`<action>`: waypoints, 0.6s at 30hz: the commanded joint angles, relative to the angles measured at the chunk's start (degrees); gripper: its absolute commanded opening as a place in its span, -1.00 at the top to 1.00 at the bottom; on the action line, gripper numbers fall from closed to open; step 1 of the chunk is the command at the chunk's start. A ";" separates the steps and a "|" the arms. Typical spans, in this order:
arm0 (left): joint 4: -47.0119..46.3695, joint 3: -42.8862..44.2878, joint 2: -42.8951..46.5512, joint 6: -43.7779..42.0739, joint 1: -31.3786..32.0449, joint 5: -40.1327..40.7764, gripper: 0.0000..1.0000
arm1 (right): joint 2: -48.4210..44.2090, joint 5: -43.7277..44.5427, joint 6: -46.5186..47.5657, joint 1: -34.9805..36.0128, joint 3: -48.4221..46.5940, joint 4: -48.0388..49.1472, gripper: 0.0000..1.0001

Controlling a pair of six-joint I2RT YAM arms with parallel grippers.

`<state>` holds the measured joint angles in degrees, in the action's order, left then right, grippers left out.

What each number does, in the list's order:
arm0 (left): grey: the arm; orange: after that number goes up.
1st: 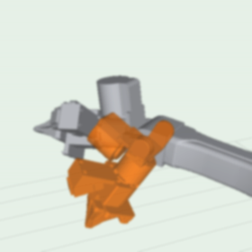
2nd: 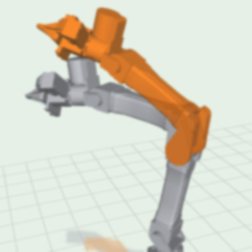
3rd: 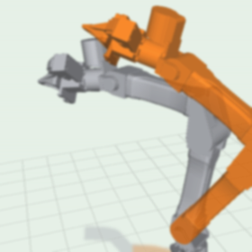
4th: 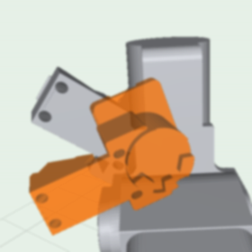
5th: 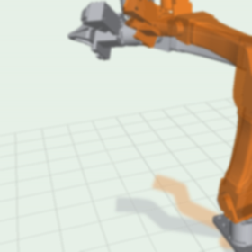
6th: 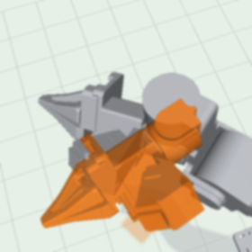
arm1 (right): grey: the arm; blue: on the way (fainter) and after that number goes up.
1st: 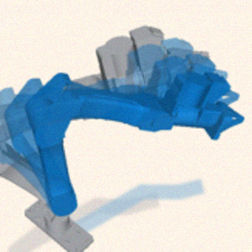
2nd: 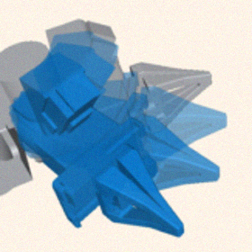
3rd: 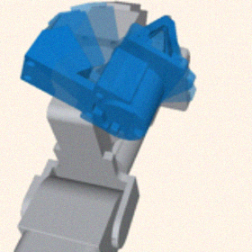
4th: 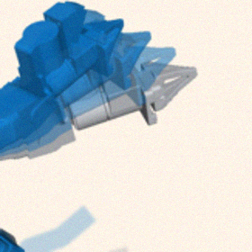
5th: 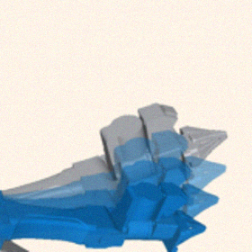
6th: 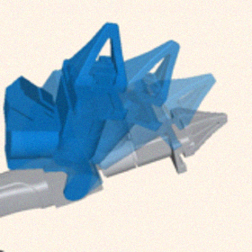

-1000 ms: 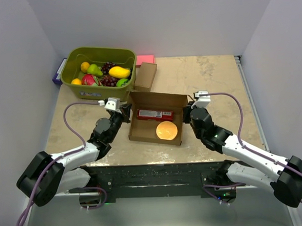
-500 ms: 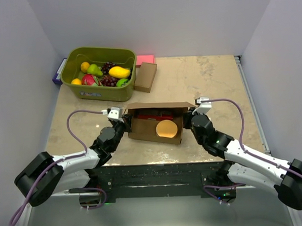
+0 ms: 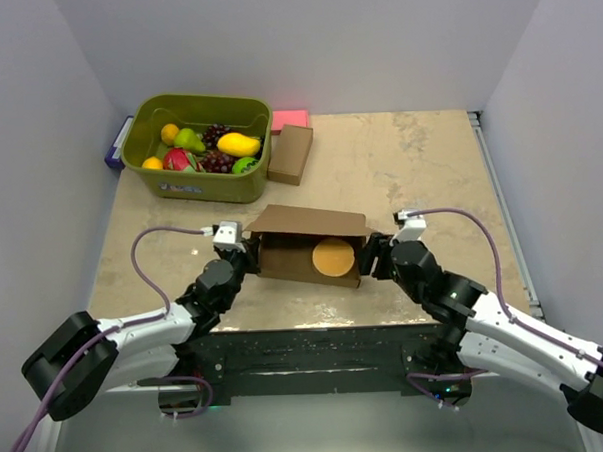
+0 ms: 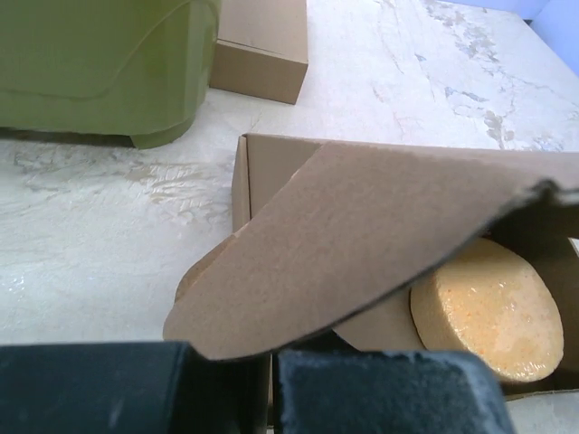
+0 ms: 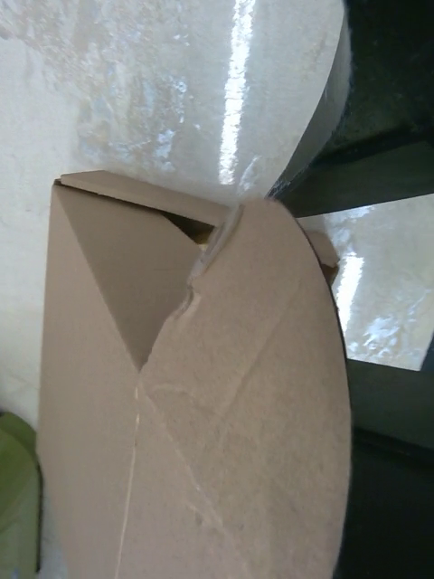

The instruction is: Fold the paper box

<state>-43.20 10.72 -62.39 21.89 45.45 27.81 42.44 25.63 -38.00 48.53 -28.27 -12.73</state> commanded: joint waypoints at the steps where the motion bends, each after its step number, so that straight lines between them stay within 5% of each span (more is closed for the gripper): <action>1: 6.29 -1.23 0.51 2.10 0.34 1.72 1.00 | -5.51 -4.62 -3.48 0.25 -3.19 -11.60 -0.32; 10: 7.33 -1.49 2.53 1.31 0.34 -0.56 1.00 | -17.21 -6.21 -6.12 0.16 -9.24 -22.24 -0.43; 18: 10.50 -2.02 6.05 0.79 0.34 -2.06 0.92 | -10.54 -1.81 -2.18 0.16 -20.68 -19.36 -0.46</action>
<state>-37.85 10.24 -57.54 22.02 45.45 27.29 27.94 21.78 -42.57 48.64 -43.64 -35.68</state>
